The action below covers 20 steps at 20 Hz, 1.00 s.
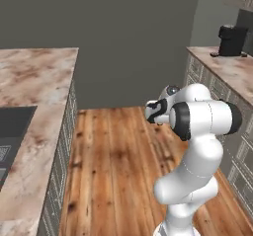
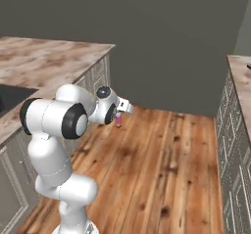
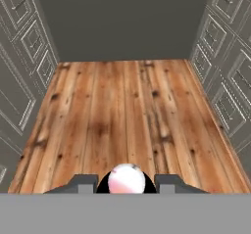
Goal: Place the large bottle from the dining counter next to the other large bottle outside the sink, and place the small bottle from the dining counter next to the other small bottle inside the sink.
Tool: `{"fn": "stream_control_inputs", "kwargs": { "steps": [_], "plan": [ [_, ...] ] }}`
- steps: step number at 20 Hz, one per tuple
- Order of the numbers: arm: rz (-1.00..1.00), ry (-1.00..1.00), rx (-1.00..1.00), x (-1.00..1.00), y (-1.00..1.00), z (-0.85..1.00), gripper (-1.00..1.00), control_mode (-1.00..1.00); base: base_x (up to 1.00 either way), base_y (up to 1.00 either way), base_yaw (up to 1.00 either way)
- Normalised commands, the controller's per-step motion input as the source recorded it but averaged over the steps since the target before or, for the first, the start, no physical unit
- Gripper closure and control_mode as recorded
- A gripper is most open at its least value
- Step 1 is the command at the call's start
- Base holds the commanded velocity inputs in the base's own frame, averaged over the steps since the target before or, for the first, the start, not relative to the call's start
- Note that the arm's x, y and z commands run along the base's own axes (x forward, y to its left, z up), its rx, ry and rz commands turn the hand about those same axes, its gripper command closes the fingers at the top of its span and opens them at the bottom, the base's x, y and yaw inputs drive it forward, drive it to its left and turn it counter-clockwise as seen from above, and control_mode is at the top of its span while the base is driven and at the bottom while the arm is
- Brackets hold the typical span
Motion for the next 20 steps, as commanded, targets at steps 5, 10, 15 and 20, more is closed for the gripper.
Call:
{"fn": "stream_control_inputs", "kwargs": {
  "steps": [5, 10, 15, 20],
  "plan": [
    [0.00, 0.00, 0.00, 0.00, 0.00, 0.00, 1.00, 1.00, 0.89, -0.17, 0.38],
    [0.00, 0.00, 0.00, 0.00, 0.00, 0.00, 1.00, 1.00, 0.82, -0.20, 0.41],
    [0.00, 0.00, 0.00, 0.00, 0.00, 0.00, 1.00, 1.00, 0.38, -0.30, 0.47],
    [0.00, 0.00, 0.00, 0.00, 0.00, 0.00, 1.00, 1.00, 0.38, -0.28, 0.49]
  ]
}}
